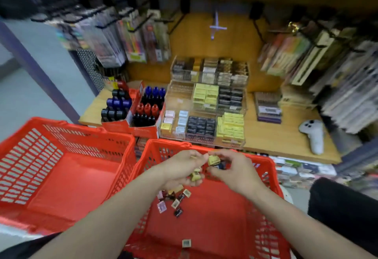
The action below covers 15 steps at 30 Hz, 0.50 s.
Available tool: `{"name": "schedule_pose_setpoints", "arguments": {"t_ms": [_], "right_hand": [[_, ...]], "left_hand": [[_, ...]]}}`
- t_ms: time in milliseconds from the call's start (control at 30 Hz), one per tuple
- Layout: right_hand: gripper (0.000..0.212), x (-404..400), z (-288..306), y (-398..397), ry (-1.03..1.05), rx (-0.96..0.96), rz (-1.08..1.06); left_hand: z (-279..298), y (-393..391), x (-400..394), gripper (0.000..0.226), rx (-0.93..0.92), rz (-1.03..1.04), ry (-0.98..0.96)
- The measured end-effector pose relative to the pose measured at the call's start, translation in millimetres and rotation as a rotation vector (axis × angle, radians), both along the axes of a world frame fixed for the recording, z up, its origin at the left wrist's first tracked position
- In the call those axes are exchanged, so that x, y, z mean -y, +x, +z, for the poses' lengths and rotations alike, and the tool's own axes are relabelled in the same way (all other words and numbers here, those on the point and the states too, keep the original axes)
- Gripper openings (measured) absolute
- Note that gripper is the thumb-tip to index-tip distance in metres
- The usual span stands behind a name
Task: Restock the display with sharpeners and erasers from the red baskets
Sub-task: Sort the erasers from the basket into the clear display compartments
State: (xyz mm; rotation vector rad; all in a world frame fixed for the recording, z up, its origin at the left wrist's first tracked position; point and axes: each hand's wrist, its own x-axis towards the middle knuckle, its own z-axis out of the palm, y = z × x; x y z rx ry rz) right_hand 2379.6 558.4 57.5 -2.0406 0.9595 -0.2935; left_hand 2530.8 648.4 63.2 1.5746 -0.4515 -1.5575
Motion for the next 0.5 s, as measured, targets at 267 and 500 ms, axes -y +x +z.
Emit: {"name": "schedule_pose_setpoints", "arguments": {"t_ms": [267,500], "right_hand": [[0.054,15,115,-13,0.145,0.148,-0.055],[0.024,61,127,-23,1.213,0.568,-0.569]], "left_hand": [[85,-6,14,0.027,0.085,0.038,-0.187],[91,-3,41,0.02,-0.126,0.393,-0.158]]}}
